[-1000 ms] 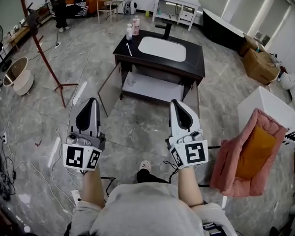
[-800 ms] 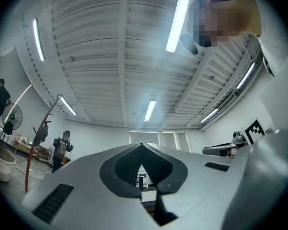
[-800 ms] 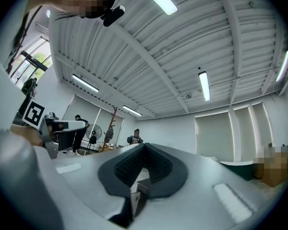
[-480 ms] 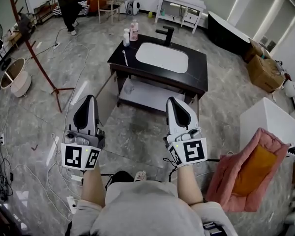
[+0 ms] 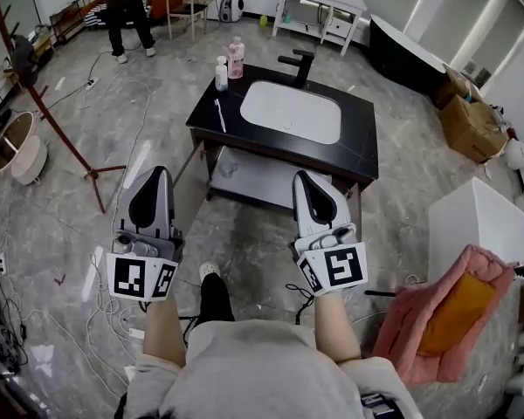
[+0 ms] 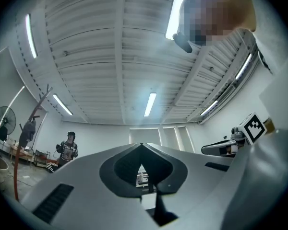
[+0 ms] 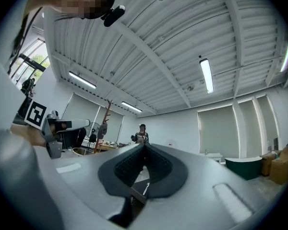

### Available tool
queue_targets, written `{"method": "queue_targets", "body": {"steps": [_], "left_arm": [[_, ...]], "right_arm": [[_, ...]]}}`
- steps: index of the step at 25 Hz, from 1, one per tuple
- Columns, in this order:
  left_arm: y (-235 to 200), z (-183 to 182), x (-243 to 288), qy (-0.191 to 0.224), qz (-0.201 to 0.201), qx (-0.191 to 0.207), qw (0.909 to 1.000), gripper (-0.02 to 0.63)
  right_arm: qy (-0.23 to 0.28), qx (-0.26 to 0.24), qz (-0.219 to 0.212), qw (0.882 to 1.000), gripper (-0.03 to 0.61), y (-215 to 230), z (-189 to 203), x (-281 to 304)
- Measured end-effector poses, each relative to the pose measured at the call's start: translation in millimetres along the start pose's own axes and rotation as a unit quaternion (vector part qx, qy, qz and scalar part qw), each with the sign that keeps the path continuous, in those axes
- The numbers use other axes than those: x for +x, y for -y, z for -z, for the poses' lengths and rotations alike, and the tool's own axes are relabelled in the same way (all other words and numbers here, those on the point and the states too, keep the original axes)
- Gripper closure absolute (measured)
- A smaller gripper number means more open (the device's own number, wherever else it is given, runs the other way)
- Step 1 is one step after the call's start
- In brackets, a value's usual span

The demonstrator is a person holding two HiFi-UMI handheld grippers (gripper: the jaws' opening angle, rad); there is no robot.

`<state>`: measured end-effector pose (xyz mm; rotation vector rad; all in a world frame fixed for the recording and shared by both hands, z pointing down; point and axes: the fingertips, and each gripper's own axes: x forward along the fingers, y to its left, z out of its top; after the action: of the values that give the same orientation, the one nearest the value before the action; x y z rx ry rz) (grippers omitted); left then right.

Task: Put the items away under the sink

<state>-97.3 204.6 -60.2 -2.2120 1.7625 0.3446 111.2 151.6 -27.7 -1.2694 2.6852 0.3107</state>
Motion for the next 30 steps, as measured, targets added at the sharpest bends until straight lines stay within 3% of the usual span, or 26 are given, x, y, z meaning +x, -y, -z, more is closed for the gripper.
{"method": "queue_targets", "body": {"steps": [10,18,24,30], "left_arm": [[-103.1,41.3,120.7,-0.008,0.055,0.006,0.9984,0.607],[-168.4,77.3,178.3,-0.017,0.084,0.005,0.9963,0.607],[-192.0,110.7,201.7,-0.031,0.097,-0.002,0.9947,0.607],[-200.4,149.8,217.5,-0.053,0.094,-0.022,0.9939,0.607]], "right_arm": [[-0.005,0.002,0.043,0.999,0.578,22.3,30.1,149.6],[-0.024,0.008,0.059,0.998,0.578,23.5,65.5,242.0],[-0.092,0.053,0.065,0.992,0.578,26.6,124.2,287.3],[-0.2,0.111,0.042,0.973,0.577,34.1,216.0,321.4]]}}
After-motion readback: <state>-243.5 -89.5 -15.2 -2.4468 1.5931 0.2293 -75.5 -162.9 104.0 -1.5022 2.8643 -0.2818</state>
